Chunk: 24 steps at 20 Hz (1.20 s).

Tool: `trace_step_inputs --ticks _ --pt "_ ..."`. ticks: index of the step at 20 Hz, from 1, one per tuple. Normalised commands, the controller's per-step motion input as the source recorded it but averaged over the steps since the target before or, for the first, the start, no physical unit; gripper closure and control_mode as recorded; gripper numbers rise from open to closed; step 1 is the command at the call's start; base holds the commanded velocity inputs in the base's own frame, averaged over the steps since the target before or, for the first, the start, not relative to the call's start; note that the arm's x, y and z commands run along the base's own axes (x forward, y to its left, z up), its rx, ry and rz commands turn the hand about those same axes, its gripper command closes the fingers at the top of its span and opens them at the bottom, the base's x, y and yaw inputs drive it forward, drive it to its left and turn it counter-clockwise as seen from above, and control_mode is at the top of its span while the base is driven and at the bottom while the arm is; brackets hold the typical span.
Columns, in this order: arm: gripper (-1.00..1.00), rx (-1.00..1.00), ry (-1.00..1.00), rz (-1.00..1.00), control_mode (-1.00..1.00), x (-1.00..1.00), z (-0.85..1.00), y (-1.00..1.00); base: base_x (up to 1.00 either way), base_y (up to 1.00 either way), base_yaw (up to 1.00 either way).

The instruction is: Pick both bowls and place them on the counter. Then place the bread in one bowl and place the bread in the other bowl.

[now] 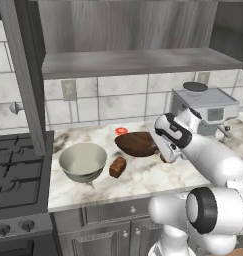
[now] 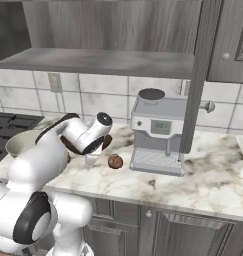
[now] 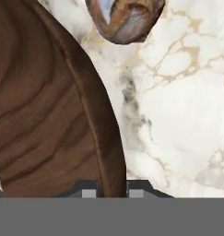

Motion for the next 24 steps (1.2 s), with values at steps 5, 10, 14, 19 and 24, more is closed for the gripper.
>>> trace_step_inputs --ticks 5,10,14,19,24 --pt "1.00 0.00 0.00 0.05 -1.00 0.39 -0.27 0.00 0.00 0.00 0.00" --pt "1.00 0.00 0.00 0.05 -1.00 0.37 -0.16 -0.01 0.00 0.00 0.00" --pt "1.00 0.00 0.00 0.06 -1.00 0.22 -0.12 0.00 0.00 0.00 0.00" --pt "1.00 0.00 0.00 0.05 -1.00 0.21 -0.13 0.00 0.00 0.00 0.00" --pt "1.00 0.00 0.00 0.04 -1.00 0.04 -0.24 0.00 0.00 0.00 0.00"
